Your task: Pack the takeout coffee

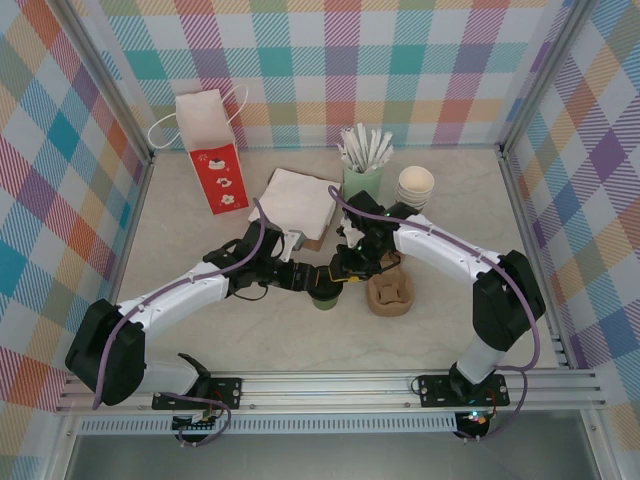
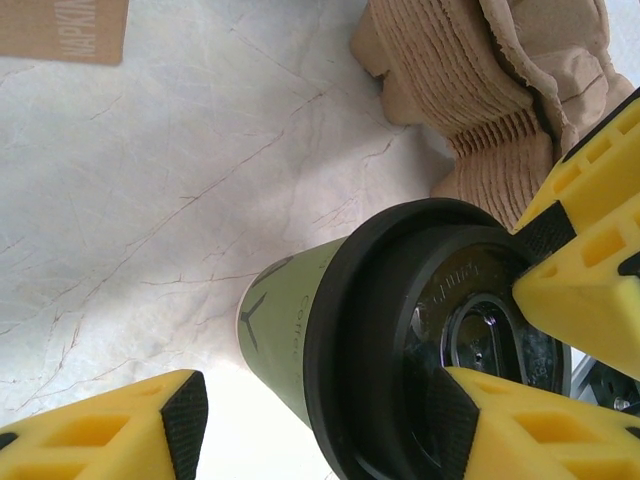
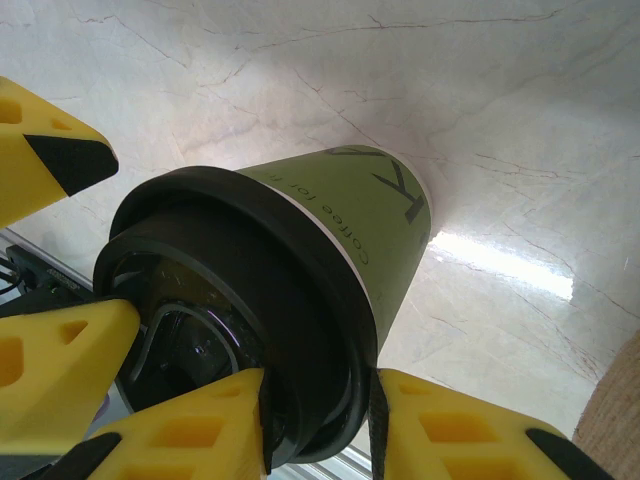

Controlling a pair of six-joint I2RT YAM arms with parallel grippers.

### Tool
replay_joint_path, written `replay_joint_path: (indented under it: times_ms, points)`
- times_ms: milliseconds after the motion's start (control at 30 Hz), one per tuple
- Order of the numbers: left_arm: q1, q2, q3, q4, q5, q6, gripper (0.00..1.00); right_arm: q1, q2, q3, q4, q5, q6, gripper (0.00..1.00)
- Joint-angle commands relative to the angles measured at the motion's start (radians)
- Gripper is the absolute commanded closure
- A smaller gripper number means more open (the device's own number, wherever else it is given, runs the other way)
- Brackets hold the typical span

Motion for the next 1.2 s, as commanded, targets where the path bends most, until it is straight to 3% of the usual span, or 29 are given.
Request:
replay_joint_path:
  times_ms: [0,300,467,600,900,1167]
  points:
    - [0.0,0.039,-0.013,-0.167,-0.02,0.007,0.38,0.022,0.093,-0.086,-0.178,0.119,-0.018,0.69]
    - [0.002,0.041,0.079,-0.153,0.002,-0.019,0.28,0.021,0.022,0.055,-0.093,0.094,-0.023,0.65]
    - [0.006,0.054,0.153,-0.173,-0.006,-0.017,0.21,0.02,-0.021,0.083,-0.043,0.088,-0.018,0.57]
    - [0.021,0.054,0.191,-0.18,-0.004,-0.02,0.18,0.01,-0.069,0.069,-0.028,0.096,-0.011,0.49]
    - [0.1,-0.036,0.185,-0.159,-0.021,-0.05,0.14,0.004,-0.137,-0.078,0.071,-0.059,0.037,0.13]
    - [0.178,-0.095,0.157,-0.155,-0.011,-0.093,0.14,0.015,-0.062,-0.106,0.17,-0.169,0.076,0.05]
